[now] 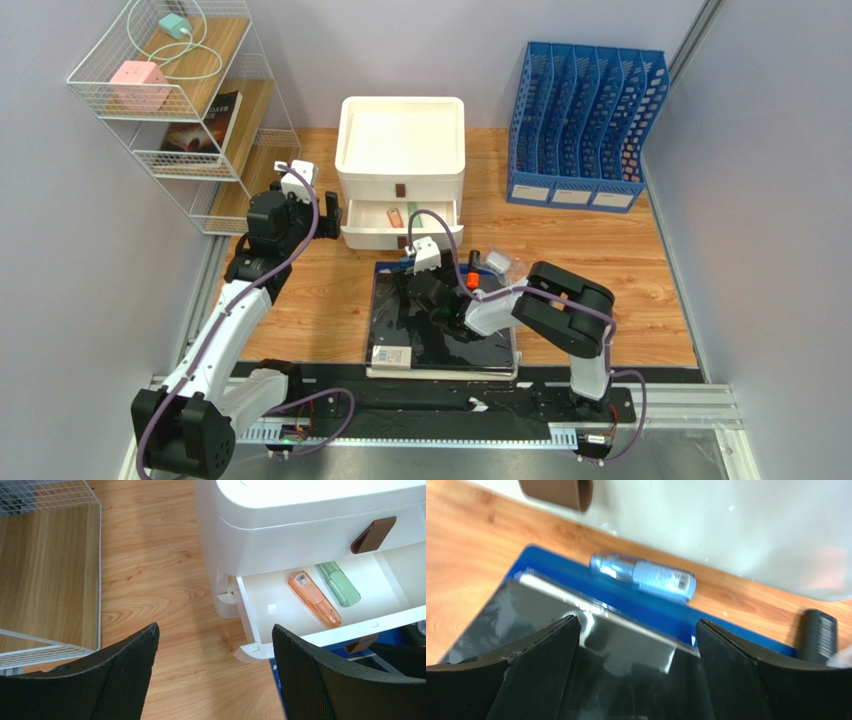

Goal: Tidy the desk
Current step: Place the stationery in the drawer, then pick up the stationery from the center of the board.

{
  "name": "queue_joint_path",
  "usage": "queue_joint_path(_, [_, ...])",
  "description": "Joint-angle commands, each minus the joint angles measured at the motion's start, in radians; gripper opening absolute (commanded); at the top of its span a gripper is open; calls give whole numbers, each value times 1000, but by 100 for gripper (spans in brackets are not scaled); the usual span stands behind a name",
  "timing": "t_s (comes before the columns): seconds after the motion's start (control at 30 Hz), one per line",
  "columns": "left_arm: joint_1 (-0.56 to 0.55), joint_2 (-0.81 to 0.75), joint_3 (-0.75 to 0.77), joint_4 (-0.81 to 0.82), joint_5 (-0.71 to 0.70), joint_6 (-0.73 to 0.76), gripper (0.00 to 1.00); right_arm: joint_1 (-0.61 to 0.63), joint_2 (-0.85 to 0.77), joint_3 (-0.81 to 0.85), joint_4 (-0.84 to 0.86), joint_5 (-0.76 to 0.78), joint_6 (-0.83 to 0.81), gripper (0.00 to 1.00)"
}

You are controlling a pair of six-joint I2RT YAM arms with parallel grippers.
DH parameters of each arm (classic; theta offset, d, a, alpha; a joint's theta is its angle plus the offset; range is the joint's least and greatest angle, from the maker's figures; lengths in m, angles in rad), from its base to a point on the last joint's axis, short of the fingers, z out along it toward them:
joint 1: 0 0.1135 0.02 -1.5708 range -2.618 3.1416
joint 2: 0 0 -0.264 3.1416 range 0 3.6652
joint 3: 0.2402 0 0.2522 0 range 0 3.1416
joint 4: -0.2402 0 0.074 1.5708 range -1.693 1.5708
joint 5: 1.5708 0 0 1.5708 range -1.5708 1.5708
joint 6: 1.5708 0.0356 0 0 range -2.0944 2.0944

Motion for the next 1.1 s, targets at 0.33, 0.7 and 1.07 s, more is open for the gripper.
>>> queue_joint_path(0.33, [6,-6,-3,45,25,16,88,-63,156,8,278,48,-55,94])
queue_joint_path(0.7, [6,-12,-5,45,25,16,88,-70,156,-24,298,-10,-16,81])
queue_joint_path(1.07, [6,-13,-6,45,30,15,88,7,96,-44,254,-30,-12,50])
